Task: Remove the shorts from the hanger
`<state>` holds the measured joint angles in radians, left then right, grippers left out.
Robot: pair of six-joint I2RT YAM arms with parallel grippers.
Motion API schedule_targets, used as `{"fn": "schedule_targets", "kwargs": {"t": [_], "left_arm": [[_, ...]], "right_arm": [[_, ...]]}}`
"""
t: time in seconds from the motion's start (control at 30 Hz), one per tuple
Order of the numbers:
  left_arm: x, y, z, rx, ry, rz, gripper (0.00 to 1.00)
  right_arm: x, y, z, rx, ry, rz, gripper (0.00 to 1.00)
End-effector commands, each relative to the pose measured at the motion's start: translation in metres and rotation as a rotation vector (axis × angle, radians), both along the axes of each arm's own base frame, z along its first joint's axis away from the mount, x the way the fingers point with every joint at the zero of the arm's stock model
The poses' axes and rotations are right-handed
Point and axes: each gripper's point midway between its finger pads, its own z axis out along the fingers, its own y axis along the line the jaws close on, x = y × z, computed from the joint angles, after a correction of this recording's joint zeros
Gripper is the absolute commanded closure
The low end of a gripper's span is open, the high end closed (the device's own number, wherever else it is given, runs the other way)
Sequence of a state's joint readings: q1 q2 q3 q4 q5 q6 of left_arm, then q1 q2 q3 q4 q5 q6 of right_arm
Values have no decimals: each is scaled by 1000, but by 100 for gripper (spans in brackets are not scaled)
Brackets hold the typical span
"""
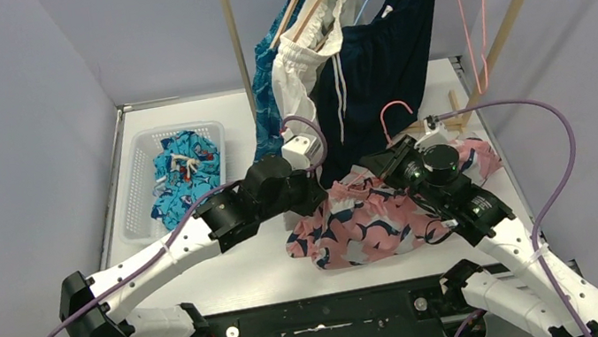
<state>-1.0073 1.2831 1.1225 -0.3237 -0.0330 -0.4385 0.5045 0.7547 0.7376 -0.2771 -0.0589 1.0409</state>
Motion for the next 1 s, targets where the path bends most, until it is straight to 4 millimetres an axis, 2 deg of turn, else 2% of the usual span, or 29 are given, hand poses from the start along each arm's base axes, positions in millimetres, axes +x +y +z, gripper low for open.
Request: {"fn": "schedule_targets", "kwargs": {"t": [0.0,0.07,0.23,0.3,0.37,0.4,0.5,0.57,0.67,0.7,0.97], "left_arm": [[6,7,19,-35,-55,42,100],[4,7,26,-63,-66,31,100],[-3,-4,39,-116,-79,-39,98],[-10,-13,39,-129,-67,-98,79],[-12,-18,35,-128,-54,-122,68],[-12,-20,32,-121,-47,-125,65],[-4,-20,17,-66,-26,-95,64],[-2,-21,13,-37,-19,-94,68],[1,-18,7,4,-20,-81,95],[3,-14,7,10,-26,-61,100],[22,22,14,12,-90,98,100]], "right_arm": [[5,-2,38,76,-115,-6,100],[6,-3,44,93,-134,-10,100],[10,-3,41,99,-120,-6,100],[9,-2,40,99,-118,4,100],[9,-2,41,97,-118,4,100],[9,-3,41,96,-119,1,100],[8,-7,44,93,-128,-8,100],[8,-8,48,94,-131,-9,100],[8,-8,53,88,-139,-6,100],[8,-9,53,82,-140,-8,100],[12,-15,55,54,-143,-37,100]]}}
